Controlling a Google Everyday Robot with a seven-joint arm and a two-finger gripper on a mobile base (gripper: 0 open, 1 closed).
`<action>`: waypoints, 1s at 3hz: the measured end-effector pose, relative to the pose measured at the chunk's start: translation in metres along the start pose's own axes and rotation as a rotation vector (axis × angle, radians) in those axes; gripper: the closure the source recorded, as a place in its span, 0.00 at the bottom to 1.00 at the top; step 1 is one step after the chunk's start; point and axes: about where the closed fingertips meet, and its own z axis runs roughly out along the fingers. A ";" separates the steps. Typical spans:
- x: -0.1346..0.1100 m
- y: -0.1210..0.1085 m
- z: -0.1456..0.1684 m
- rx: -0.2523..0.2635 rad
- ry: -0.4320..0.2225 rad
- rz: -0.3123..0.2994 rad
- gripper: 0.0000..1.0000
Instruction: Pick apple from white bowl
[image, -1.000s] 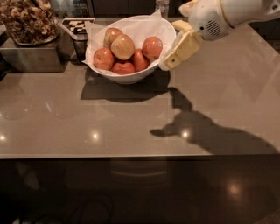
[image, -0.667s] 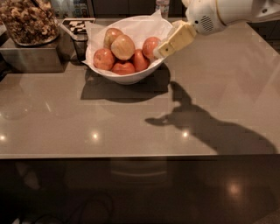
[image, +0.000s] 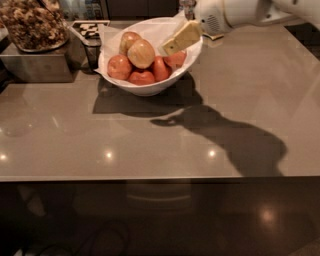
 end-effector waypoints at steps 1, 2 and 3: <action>-0.003 0.007 0.041 -0.071 0.001 0.005 0.00; -0.005 0.010 0.041 -0.070 -0.002 -0.001 0.00; -0.009 0.012 0.052 -0.053 -0.030 -0.007 0.00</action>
Offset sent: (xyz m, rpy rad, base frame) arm 0.0173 0.0260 -0.0155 0.0002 0.0376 0.0453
